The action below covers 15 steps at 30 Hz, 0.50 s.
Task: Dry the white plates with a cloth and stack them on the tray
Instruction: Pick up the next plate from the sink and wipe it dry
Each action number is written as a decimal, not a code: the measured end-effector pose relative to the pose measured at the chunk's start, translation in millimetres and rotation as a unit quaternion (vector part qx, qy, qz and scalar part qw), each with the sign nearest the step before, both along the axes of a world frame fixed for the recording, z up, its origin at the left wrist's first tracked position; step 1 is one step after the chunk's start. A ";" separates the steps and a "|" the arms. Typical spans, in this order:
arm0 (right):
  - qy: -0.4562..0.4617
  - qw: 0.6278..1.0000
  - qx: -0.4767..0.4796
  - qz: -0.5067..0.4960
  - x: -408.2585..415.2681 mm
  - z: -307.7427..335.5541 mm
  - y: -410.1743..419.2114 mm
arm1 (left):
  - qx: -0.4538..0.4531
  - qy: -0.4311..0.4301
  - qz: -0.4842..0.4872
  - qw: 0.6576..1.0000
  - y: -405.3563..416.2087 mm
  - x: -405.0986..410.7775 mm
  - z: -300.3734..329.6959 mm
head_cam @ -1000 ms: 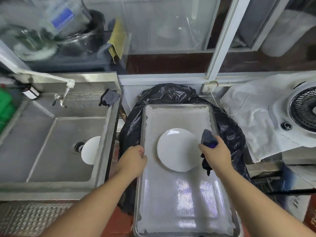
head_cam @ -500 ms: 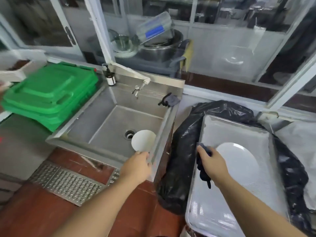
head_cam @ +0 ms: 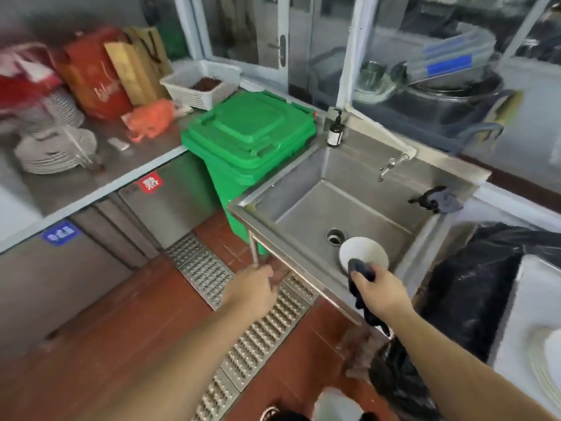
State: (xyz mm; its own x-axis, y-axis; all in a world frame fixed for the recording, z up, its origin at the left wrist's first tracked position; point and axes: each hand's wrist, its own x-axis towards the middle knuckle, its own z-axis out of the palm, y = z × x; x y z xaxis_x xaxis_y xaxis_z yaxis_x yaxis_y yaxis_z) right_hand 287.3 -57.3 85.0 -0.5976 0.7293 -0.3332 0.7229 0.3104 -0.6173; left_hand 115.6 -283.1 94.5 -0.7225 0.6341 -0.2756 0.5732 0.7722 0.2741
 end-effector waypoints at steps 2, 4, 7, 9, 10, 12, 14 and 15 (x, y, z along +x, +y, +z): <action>-0.019 0.999 0.018 0.040 -20.9 -5.8 -0.8 | -0.017 -0.013 0.011 1.000 -8.4 -13.7 -2.7; -0.027 0.997 0.018 0.076 -40.5 -13.2 2.7 | -0.037 -0.028 0.014 0.999 -10.3 -24.6 -5.4; -0.042 0.992 0.020 0.119 -70.9 -22.9 14.3 | -0.066 -0.036 0.001 0.997 -3.0 -43.9 -10.2; -0.050 0.988 0.019 0.142 -92.7 -29.5 26.8 | -0.068 -0.039 0.003 0.997 9.5 -62.5 -11.7; -0.056 0.986 0.021 0.156 -103.3 -32.3 34.4 | -0.070 -0.037 0.005 0.997 17.6 -72.6 -11.1; -0.061 0.983 0.017 0.171 -121.4 -35.0 52.5 | -0.084 -0.032 0.012 0.996 37.8 -93.0 -8.1; -0.051 0.984 -0.002 0.169 -134.4 -35.4 72.8 | -0.097 -0.032 0.019 0.995 60.3 -110.8 -4.1; -0.050 0.984 -0.008 0.169 -140.6 -35.3 83.4 | -0.102 -0.033 0.021 0.994 72.1 -119.0 -2.1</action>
